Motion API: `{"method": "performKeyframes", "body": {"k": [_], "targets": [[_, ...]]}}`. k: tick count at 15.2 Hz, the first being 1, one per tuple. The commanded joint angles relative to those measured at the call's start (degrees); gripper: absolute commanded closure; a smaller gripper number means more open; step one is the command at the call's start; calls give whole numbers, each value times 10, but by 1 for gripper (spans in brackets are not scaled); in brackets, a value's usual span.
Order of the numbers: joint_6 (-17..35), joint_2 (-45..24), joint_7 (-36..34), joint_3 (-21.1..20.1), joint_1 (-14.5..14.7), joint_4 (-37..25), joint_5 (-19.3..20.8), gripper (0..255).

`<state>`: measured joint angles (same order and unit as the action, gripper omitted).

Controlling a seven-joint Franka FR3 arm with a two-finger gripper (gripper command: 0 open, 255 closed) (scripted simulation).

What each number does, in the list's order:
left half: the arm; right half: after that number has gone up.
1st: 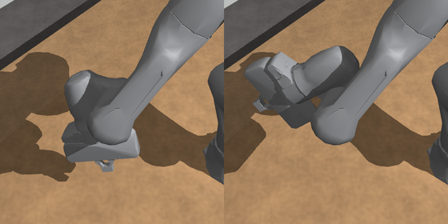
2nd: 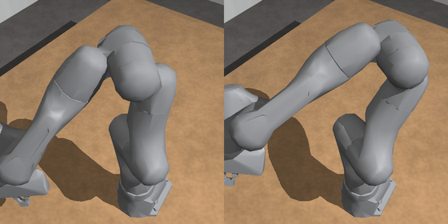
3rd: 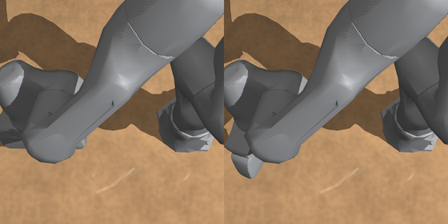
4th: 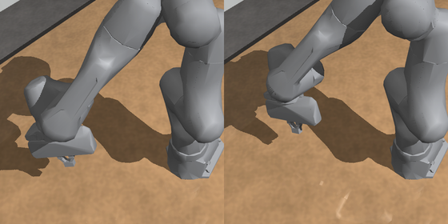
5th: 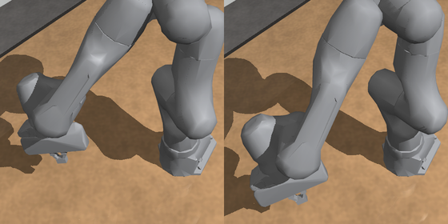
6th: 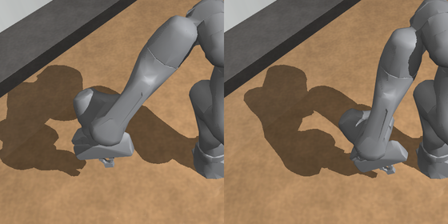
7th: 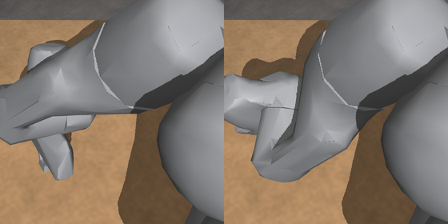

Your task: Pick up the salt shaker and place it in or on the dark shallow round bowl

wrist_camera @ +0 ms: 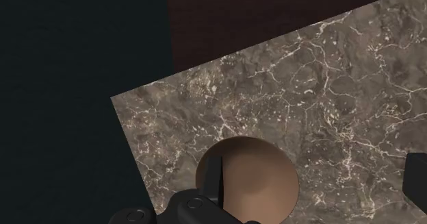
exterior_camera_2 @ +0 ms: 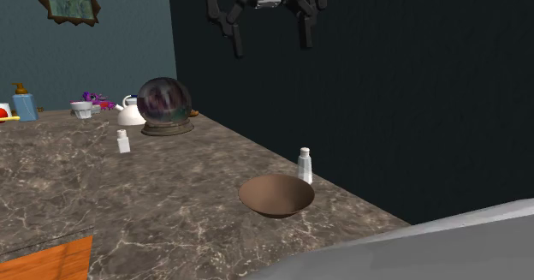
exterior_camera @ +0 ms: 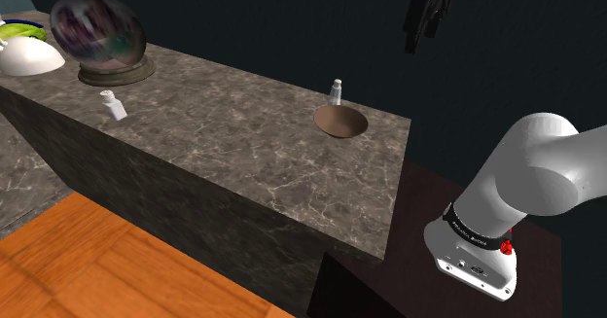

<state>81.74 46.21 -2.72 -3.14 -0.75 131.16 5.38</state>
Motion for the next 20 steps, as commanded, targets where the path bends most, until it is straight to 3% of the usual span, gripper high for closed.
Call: {"method": "performKeyframes", "body": {"k": [1, 11, 20], "targets": [[0, 0, 0, 0, 0, 0, 0, 0], [225, -81, 33, 70, -25, 89, 31, 0], [424, -227, 70, 134, -39, 95, 33, 0]]}}
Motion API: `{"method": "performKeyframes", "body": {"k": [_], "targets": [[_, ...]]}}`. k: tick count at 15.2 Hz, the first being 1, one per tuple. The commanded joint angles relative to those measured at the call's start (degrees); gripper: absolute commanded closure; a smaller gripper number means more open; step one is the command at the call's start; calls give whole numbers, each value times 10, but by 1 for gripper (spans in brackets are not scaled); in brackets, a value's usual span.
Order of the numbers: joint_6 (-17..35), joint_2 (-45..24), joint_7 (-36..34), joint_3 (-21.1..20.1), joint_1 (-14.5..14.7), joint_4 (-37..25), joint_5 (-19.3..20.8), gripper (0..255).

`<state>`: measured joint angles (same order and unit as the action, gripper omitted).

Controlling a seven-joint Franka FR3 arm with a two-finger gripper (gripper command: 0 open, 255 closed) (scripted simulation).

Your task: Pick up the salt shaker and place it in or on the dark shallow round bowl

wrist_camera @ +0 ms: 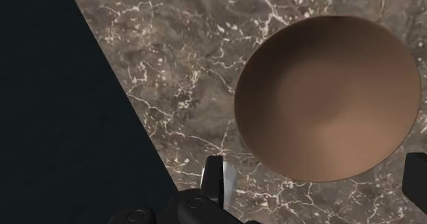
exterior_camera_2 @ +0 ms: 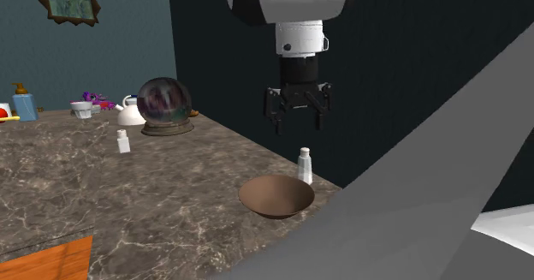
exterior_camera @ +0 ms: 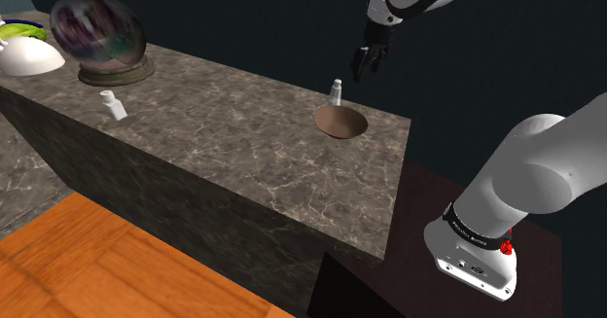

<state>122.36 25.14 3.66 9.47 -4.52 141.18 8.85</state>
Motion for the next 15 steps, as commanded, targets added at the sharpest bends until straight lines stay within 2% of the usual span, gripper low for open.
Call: {"method": "performKeyframes", "body": {"k": [1, 5, 9, 12, 15], "targets": [[39, -36, 12, 14, -2, -9, -5, 0], [116, -118, 41, 41, 0, -33, -28, 0], [181, -205, 83, 64, 2, -71, -72, 0], [220, -272, 124, 73, -1, -109, -121, 0], [239, -297, 136, 71, -3, -115, -138, 0]]}}
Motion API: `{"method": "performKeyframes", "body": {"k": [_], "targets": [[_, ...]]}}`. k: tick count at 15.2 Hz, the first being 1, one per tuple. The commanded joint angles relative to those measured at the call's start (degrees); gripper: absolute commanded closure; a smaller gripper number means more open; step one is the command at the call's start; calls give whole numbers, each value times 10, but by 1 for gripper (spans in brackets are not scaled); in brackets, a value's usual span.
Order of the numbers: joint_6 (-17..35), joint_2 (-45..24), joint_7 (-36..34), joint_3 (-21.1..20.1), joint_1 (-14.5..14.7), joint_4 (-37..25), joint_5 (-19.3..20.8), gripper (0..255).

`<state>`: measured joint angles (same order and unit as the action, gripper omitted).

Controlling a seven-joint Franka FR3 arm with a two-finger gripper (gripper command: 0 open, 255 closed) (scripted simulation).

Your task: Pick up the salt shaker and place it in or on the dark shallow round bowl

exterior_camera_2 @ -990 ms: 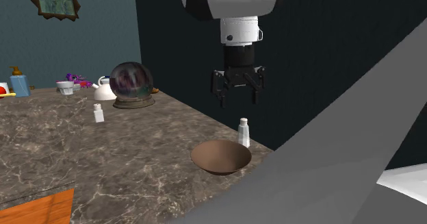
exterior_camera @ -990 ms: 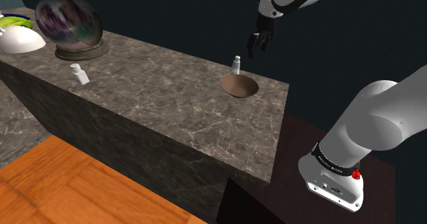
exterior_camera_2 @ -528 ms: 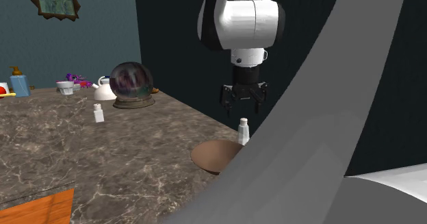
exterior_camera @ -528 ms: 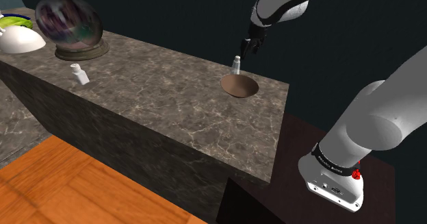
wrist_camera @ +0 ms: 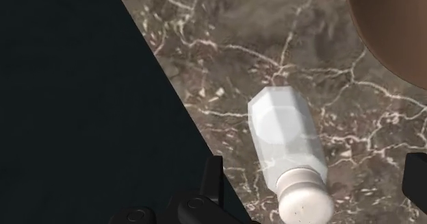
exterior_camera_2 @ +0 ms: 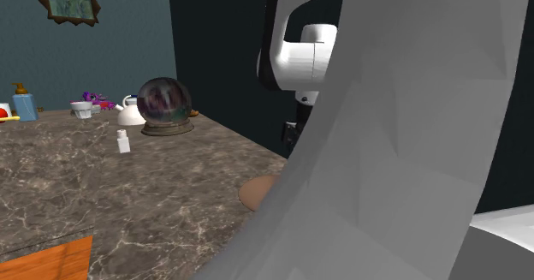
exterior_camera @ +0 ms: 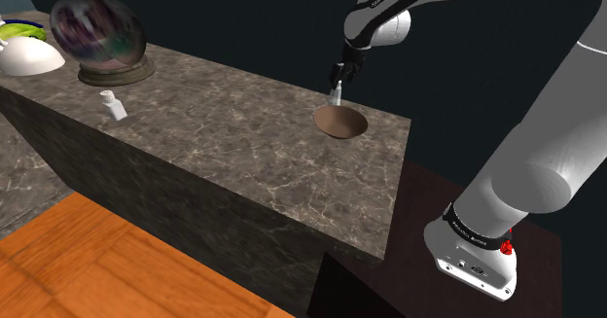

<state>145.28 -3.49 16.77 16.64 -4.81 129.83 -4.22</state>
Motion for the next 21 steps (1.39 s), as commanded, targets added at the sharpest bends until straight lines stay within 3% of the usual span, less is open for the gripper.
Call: {"method": "performKeyframes", "body": {"k": [1, 6, 13, 14, 21], "targets": [[16, -17, 8, -1, -1, -2, -11, 0], [45, -50, 22, -6, -4, -3, -31, 0], [45, -50, 22, -6, -4, -3, -31, 0], [45, -50, 22, -6, -4, -3, -31, 255], [45, -50, 22, -6, -4, -4, -31, 255]]}}
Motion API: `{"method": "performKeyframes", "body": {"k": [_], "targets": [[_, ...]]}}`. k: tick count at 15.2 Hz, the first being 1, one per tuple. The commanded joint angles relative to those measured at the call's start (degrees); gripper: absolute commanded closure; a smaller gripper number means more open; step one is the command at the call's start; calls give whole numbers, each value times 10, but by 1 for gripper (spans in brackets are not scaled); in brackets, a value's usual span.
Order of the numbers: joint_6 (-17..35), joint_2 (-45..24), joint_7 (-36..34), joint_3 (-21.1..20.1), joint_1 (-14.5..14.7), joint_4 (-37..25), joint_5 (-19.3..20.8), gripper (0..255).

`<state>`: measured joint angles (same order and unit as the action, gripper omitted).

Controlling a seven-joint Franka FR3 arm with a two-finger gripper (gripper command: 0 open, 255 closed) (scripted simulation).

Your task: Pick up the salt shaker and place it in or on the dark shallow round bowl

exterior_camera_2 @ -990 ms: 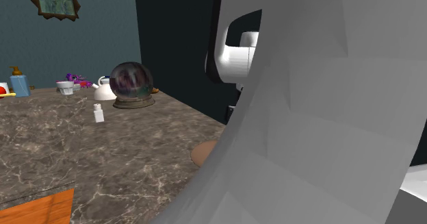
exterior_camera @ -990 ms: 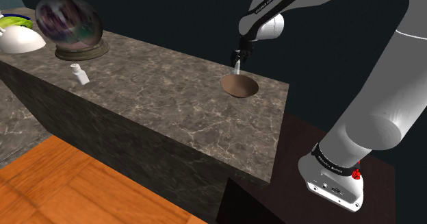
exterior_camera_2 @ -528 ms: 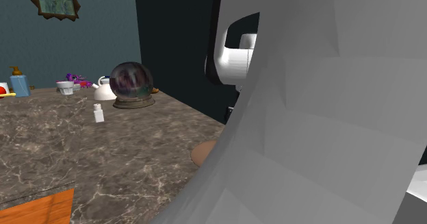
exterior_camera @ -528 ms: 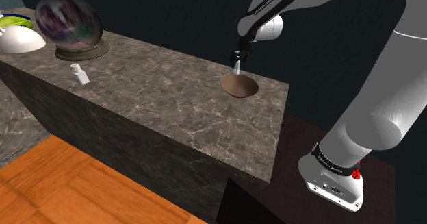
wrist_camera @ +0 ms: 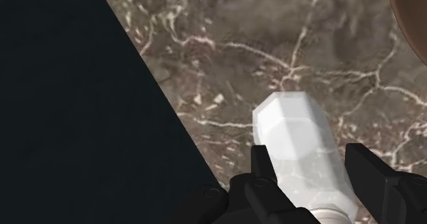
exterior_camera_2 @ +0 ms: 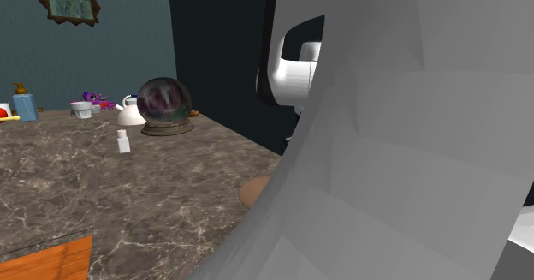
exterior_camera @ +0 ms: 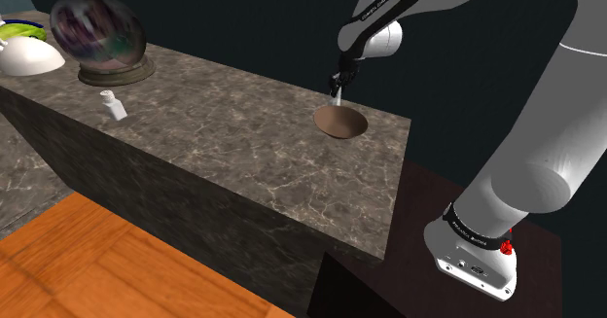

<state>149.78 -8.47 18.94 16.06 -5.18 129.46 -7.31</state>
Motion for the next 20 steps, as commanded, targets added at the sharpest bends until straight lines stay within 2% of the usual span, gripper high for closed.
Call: {"method": "performKeyframes", "body": {"k": [1, 20], "targets": [[0, 0, 0, 0, 0, 0, 0, 255], [-131, 85, -39, 8, 6, -51, 52, 255]]}}
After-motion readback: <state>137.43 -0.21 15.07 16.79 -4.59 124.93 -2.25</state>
